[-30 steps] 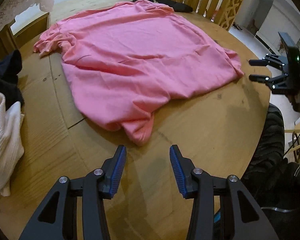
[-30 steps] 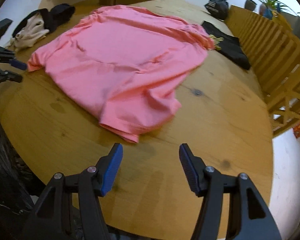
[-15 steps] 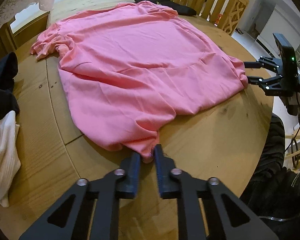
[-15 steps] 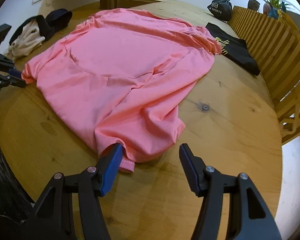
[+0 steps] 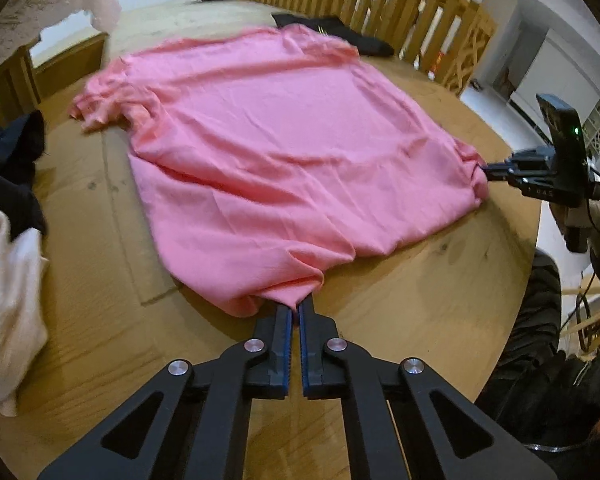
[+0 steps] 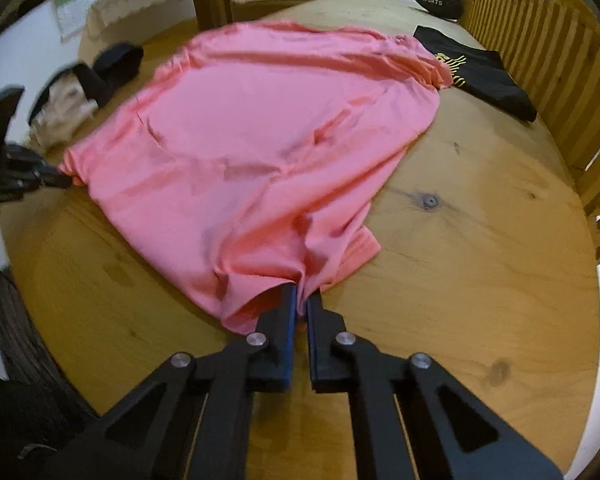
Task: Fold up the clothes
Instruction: 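Grasp the pink garment hem with the left gripper while the right gripper grasps it, then pull the hem toward the body with both grippers and release it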
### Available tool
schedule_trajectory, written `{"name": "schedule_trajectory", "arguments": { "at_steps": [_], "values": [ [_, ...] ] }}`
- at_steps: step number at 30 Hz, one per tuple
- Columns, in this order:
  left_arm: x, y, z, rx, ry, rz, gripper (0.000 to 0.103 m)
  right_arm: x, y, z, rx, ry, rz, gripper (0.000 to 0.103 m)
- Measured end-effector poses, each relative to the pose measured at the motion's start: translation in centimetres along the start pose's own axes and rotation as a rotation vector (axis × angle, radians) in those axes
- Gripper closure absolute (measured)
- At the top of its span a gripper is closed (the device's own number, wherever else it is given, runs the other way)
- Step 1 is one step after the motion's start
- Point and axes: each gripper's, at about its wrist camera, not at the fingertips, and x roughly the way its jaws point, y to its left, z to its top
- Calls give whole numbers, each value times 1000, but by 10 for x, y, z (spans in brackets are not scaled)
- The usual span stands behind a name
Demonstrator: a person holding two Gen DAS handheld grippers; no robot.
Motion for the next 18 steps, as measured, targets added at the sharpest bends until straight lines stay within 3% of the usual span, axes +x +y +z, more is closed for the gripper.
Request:
{"name": "schedule_trajectory", "arguments": {
  "at_steps": [6, 9, 13, 16, 18],
  "values": [
    [-55, 15, 11, -35, -135, 31, 101, -44, -20, 14, 147, -109, 138, 100],
    [-81, 21, 18, -26, -179, 54, 101, -74, -34, 24, 243, -172, 248, 100],
    [-102, 32, 20, -47, -216, 74, 101, -101, -47, 33, 289, -228, 206, 100],
    [-107, 35, 17, -52, -224, 75, 101, -88, -59, 24, 329, -180, 166, 100],
    [-97, 39, 11, -69, -184, 54, 101, -77, -66, 17, 356, -143, 140, 100]
  ]
}}
